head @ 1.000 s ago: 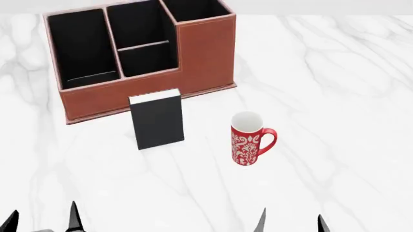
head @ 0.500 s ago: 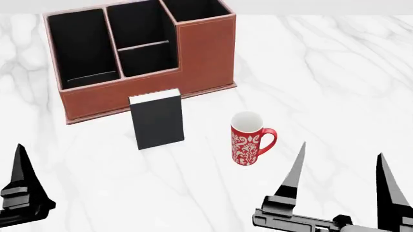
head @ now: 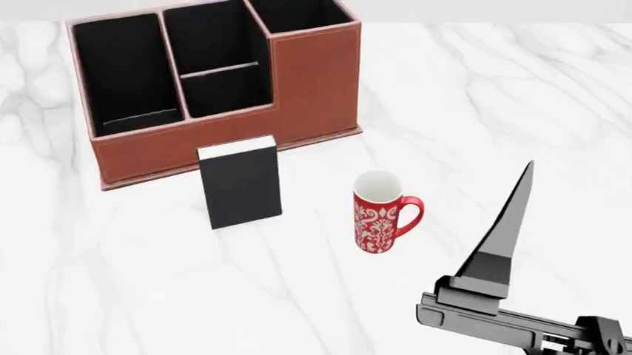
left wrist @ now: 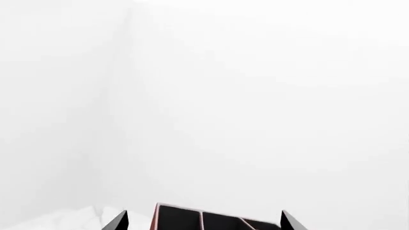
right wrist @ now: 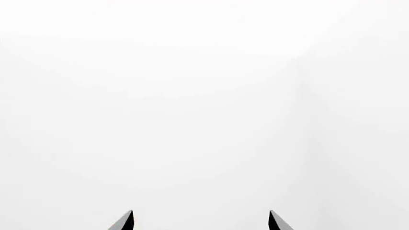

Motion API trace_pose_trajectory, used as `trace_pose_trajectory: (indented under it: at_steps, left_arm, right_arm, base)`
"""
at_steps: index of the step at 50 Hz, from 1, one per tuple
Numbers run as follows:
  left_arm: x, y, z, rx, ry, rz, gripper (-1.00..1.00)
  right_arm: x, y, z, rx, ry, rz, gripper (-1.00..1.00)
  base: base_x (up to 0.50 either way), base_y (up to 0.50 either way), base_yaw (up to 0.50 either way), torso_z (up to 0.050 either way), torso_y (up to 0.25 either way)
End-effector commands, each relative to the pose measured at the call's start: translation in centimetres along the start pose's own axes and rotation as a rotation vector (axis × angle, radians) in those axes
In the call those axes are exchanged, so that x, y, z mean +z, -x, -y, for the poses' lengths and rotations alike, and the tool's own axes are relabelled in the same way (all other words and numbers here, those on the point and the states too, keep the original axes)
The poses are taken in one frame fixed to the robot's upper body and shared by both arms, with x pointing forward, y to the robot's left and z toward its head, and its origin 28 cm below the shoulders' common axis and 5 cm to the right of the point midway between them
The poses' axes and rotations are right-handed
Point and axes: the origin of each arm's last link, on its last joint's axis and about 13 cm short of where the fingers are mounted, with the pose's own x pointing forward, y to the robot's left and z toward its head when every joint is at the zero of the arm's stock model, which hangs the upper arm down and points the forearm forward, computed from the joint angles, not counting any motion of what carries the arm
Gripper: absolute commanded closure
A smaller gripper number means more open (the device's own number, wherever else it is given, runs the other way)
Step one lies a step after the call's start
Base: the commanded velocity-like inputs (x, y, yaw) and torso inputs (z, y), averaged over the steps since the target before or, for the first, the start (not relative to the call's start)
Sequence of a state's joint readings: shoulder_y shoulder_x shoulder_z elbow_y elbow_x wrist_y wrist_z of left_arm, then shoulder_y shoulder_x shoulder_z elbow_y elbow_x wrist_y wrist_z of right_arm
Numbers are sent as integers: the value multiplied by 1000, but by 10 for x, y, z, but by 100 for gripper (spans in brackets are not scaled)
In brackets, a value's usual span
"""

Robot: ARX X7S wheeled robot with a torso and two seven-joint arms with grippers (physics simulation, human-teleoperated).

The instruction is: Pick up the book and place it in the front compartment of the caddy.

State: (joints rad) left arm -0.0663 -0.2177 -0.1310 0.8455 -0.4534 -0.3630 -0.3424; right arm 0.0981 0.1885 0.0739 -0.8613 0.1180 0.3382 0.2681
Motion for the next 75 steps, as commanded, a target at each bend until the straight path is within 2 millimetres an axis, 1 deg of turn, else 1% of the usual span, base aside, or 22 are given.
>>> trace_pose_trajectory:
  at_steps: [1, 5, 24, 53, 75]
  left_arm:
    - [7, 2, 0, -8, 5, 24, -100]
    - [7, 3, 0, -10, 4, 24, -100]
    - [9, 4, 1, -22, 1, 26, -100]
    - [17, 6, 3, -44, -2, 50, -100]
    - [16, 5, 4, -48, 9, 43, -100]
  right_arm:
    - [5, -1, 0, -28, 38, -1, -100]
    - [5, -1, 0, -24, 28, 16, -100]
    - [3, -1, 1, -32, 38, 4, -100]
    - [6, -1, 1, -37, 39, 11, -100]
    - [4, -1, 2, -40, 43, -2, -100]
  base:
    - [0, 0, 0, 0, 0]
    - [135, 0, 0, 0, 0]
    - [500, 0, 0, 0, 0]
    - [500, 0, 0, 0, 1]
    - [500, 0, 0, 0, 1]
